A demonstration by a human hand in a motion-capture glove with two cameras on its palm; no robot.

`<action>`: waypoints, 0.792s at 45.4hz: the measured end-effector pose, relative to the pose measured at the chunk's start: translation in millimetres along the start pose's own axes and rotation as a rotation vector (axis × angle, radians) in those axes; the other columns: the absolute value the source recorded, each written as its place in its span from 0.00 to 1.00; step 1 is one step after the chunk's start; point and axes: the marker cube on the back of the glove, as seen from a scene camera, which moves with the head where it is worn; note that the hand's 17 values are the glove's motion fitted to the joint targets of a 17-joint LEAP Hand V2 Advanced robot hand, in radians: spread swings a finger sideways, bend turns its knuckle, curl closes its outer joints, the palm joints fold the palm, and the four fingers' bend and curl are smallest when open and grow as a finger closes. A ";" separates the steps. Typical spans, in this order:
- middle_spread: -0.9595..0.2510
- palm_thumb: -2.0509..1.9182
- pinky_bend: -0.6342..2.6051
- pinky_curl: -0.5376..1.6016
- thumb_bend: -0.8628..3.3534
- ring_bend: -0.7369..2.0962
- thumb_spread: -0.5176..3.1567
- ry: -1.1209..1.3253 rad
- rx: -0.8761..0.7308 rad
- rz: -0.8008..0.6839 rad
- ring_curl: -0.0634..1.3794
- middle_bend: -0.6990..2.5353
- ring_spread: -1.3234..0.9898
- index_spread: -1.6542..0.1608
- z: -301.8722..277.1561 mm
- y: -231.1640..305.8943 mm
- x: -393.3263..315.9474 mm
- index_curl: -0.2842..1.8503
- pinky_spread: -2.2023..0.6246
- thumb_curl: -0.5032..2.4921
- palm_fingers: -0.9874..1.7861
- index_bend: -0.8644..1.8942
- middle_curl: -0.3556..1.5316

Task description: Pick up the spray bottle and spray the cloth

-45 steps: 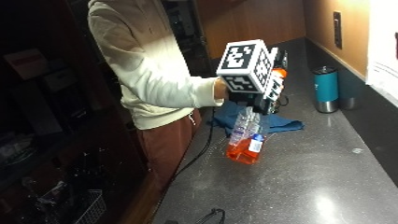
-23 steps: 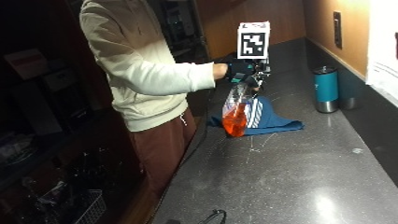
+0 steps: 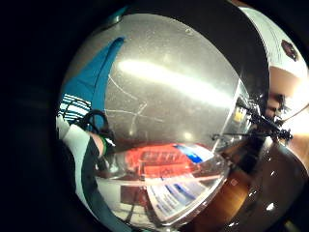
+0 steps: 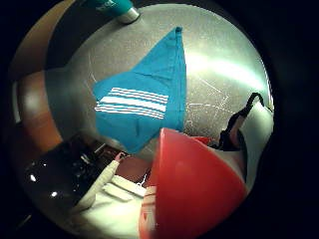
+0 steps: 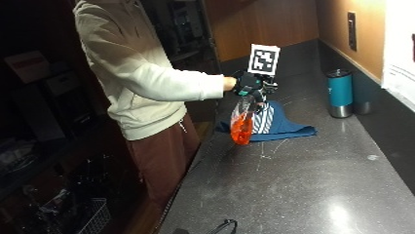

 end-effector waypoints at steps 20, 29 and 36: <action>0.66 0.75 0.30 0.43 0.20 0.49 0.18 0.037 0.088 -0.047 0.36 0.40 0.49 0.81 -31.6 12.9 -12.3 0.39 0.72 0.43 0.86 0.47 0.45; 0.66 0.75 0.30 0.43 0.20 0.49 0.18 -0.207 0.192 -0.064 0.36 0.40 0.49 0.81 -53.9 18.3 -42.8 0.39 0.72 0.43 0.86 0.47 0.45; 0.66 0.75 0.30 0.43 0.20 0.49 0.18 -0.470 0.318 -0.205 0.36 0.40 0.49 0.81 -82.5 31.8 -71.1 0.39 0.72 0.43 0.86 0.47 0.45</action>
